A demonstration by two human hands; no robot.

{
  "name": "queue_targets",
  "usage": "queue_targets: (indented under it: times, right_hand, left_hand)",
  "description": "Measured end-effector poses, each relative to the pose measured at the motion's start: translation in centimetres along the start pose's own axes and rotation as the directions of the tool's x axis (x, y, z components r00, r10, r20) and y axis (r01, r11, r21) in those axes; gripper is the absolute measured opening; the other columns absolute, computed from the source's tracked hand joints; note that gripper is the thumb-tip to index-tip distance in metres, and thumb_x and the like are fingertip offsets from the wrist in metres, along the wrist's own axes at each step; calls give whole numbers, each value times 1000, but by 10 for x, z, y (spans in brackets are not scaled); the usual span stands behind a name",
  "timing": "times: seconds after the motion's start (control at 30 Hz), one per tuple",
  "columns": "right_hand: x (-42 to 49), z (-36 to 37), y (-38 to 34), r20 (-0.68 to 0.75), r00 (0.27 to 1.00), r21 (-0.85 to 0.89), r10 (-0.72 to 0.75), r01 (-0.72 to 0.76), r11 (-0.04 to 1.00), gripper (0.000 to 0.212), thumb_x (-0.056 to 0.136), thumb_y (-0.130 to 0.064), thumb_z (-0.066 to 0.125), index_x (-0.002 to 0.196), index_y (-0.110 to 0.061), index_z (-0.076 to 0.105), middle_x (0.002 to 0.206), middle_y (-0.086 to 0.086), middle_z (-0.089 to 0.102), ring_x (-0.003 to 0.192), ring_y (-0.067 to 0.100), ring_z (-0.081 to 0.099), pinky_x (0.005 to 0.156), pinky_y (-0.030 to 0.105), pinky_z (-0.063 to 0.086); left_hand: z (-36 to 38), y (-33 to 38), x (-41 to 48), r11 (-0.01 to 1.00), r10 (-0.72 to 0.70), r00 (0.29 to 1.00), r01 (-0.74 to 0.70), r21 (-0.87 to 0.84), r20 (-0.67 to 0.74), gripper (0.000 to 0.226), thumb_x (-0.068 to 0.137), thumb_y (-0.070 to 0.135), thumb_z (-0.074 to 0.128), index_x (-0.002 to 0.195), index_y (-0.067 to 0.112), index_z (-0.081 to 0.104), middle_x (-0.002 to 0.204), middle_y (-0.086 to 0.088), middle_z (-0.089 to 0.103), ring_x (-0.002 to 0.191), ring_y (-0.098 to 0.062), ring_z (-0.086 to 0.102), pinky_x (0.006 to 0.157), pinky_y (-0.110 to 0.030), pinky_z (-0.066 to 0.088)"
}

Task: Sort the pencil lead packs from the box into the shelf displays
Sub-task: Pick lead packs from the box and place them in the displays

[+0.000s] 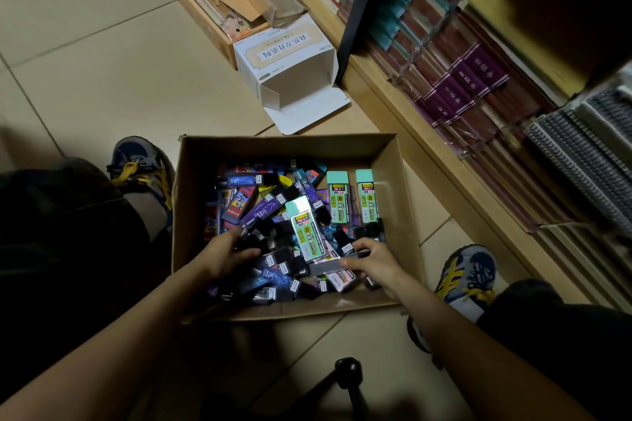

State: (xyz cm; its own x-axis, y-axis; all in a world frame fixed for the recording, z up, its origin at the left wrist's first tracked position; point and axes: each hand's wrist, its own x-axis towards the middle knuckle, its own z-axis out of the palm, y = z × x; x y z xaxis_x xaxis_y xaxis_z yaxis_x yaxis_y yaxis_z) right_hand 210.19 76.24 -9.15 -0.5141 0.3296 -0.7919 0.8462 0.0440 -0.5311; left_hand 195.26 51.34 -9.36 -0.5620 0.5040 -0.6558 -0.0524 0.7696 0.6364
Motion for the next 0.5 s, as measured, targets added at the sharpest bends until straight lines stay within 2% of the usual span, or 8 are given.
queue_targets:
  times: [0.1, 0.2, 0.27, 0.33, 0.37, 0.4, 0.47, 0.5]
  right_hand:
    - [-2, -9, 3, -63, 998, 37, -6, 8, 999, 40, 76, -10, 76, 112, -6, 57, 100, 9, 56, 76, 19, 55, 61, 24, 48]
    - [-5, -18, 3, -101, 994, 33, -34, 38, 999, 42, 76, -9, 77, 113, -7, 59, 98, 4, 57, 80, 16, 56, 62, 19, 47]
    - [-8, -20, -2, -142, 986, -30, -83, 80, 996, 40, 75, -7, 77, 111, -6, 60, 102, 5, 60, 88, 18, 58, 70, 23, 47]
    - [-13, -21, -11, -185, 972, -105, -144, 126, 986, 34, 76, -4, 75, 107, -5, 61, 106, 7, 62, 96, 23, 60, 78, 31, 50]
    - [-17, -22, -17, -205, 964, -130, -171, 146, 981, 32, 77, -3, 73, 107, -6, 62, 105, 7, 63, 95, 22, 61, 76, 30, 51]
    - [-20, -24, -22, -231, 953, -147, -197, 166, 975, 31, 78, -3, 72, 108, -8, 62, 104, 4, 63, 92, 19, 61, 70, 22, 51]
    - [-26, -32, -36, -296, 923, -152, -245, 208, 966, 35, 79, -4, 72, 112, -9, 62, 100, -1, 60, 88, 12, 55, 55, 2, 40]
    - [-30, -36, -44, -327, 909, -122, -259, 232, 965, 38, 78, -5, 73, 114, -8, 62, 99, -1, 58, 89, 12, 53, 52, 0, 37]
  left_hand:
    - [1, 13, -2, 983, 44, 995, -60, -172, -95, 40, 91, 18, 59, 128, 7, 47, 118, -6, 59, 107, -22, 58, 90, -32, 47]
    - [6, 34, -2, 898, 20, 991, -76, -433, -133, 30, 92, 21, 58, 117, 5, 52, 106, -11, 66, 96, -26, 65, 85, -41, 54]
    - [12, 47, -2, 829, -15, 990, -65, -555, -139, 27, 92, 23, 57, 110, 3, 53, 89, -13, 67, 77, -24, 66, 72, -37, 55]
    - [19, 57, -1, 743, -47, 990, -53, -667, -131, 20, 93, 23, 56, 103, 5, 54, 76, -11, 64, 62, -16, 63, 58, -26, 54]
    - [23, 61, -1, 699, -66, 990, -42, -714, -122, 17, 94, 23, 55, 101, 7, 54, 74, -9, 63, 59, -13, 63, 52, -22, 52]
    - [27, 64, 0, 663, -86, 990, -28, -748, -113, 15, 94, 24, 54, 100, 10, 55, 74, -8, 63, 59, -13, 62, 49, -20, 50]
    - [31, 69, 1, 618, -118, 989, 6, -786, -84, 15, 95, 28, 52, 99, 14, 56, 76, -6, 62, 64, -16, 60, 49, -22, 47]
    - [33, 71, 0, 583, -121, 990, 17, -812, -66, 14, 96, 27, 50, 96, 15, 57, 76, -5, 62, 64, -17, 59, 50, -23, 46]
